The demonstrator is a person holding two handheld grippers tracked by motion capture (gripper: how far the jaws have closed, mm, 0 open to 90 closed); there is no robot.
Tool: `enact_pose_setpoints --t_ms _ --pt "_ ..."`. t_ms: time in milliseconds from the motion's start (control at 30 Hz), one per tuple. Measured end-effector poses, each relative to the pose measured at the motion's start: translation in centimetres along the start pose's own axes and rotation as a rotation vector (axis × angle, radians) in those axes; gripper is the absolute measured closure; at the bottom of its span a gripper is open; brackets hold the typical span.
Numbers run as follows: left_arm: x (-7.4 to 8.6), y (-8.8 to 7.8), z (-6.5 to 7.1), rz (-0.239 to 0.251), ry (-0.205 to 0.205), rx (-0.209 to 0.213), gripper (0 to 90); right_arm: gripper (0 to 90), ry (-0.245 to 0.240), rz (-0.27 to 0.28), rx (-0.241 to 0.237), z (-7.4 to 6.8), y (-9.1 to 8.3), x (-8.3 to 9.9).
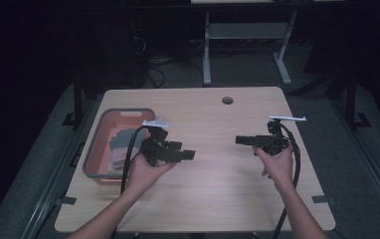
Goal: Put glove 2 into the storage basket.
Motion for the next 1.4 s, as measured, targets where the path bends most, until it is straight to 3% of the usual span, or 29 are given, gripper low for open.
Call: enact_pose_setpoints --t_ms 767,1000,1300,1400 --pt "2.7 2.3 1.8 -0.006 0.022 0.050 25.7 44.0 0.051 -0.002 -0.015 3.0 -1.6 3.0" --pt "3.8 2.9 2.3 -0.020 0.051 0.055 25.7 42.4 0.056 0.002 -0.031 3.4 -1.8 3.8" --pt "5.1 3.1 2.6 -0.016 0.045 0.069 25.5 40.2 0.055 -0.003 -0.046 3.6 -2.1 5.4" --pt "5.6 3.1 3.0 -0.015 0.064 0.072 25.2 39.5 0.041 0.003 -0.052 3.7 -2.4 6.1"
Point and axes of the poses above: each handheld gripper's, and its own axes: y roughly forward along the jaws, x roughly out of its underside, z roughly to its right, the point moved 6 cm from there along y, roughly forward along the jaws, and after that the axes turned 7 degrees about -x, right-handed, at the moved point
